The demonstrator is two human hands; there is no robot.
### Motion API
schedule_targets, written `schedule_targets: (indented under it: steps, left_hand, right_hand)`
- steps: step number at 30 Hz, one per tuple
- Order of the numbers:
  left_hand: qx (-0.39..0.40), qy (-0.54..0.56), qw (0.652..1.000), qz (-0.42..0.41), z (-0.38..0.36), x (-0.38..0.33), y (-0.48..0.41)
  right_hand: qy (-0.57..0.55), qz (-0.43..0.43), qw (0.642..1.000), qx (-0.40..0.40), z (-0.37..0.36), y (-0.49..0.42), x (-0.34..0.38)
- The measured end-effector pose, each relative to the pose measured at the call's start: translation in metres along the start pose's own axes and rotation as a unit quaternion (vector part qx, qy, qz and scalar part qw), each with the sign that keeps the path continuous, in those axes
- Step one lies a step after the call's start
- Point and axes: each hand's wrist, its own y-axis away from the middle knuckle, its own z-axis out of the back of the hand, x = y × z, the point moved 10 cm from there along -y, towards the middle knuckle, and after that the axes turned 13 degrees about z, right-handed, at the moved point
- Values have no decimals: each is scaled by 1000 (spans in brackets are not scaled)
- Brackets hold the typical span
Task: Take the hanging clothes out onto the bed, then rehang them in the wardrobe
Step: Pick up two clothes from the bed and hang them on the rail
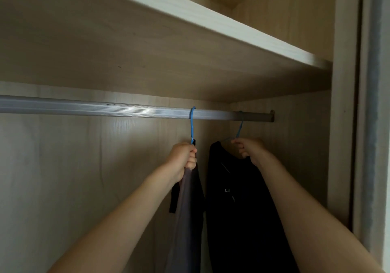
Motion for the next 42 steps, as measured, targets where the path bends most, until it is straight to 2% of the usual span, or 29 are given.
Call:
schedule_targets:
  steps: [7, 12, 15, 19, 22, 25, 27, 30, 34, 36, 38, 42]
  left_hand:
    - [5, -9, 1000, 9, -9, 2, -4]
    - [-9, -14, 1000, 9, -2, 1, 0]
    - [-41, -47, 998, -8, 3, -1, 5]
    - [-87, -165, 976, -111, 15, -16, 24]
    - [-118, -224, 940, -229, 35, -19, 76]
    - [-131, -216, 919, -303, 68, 10, 152]
    - [-93, -177, 932, -303, 92, 51, 191]
    - [-73, -144, 968, -190, 140, 151, 207]
    - [-105, -120, 986, 49, 215, 337, 223]
    - [-120, -147, 967, 171, 251, 429, 253]
    - [-101, -188, 937, 278, 274, 502, 294]
    - [-63, -232, 874, 422, 305, 586, 366]
  right_hand:
    - [0, -2, 1000, -25, -1, 12, 6]
    - [50, -3, 997, -61, 2, 26, 12]
    - [124, 8, 991, -47, 1, 45, 27]
    - [240, 132, 960, -53, 4, 103, 77]
    - [204, 246, 944, -79, 9, 179, 96]
    - [145, 272, 948, -82, 20, 266, 70]
    - [122, 261, 954, -77, 29, 326, 38]
    - [113, 196, 971, -81, 45, 403, -38]
    - [106, -5, 989, -105, 63, 509, -176]
    - [102, -114, 980, -125, 71, 572, -238]
    - [95, -210, 962, -147, 77, 632, -282]
    - [79, -341, 911, -217, 92, 728, -333]
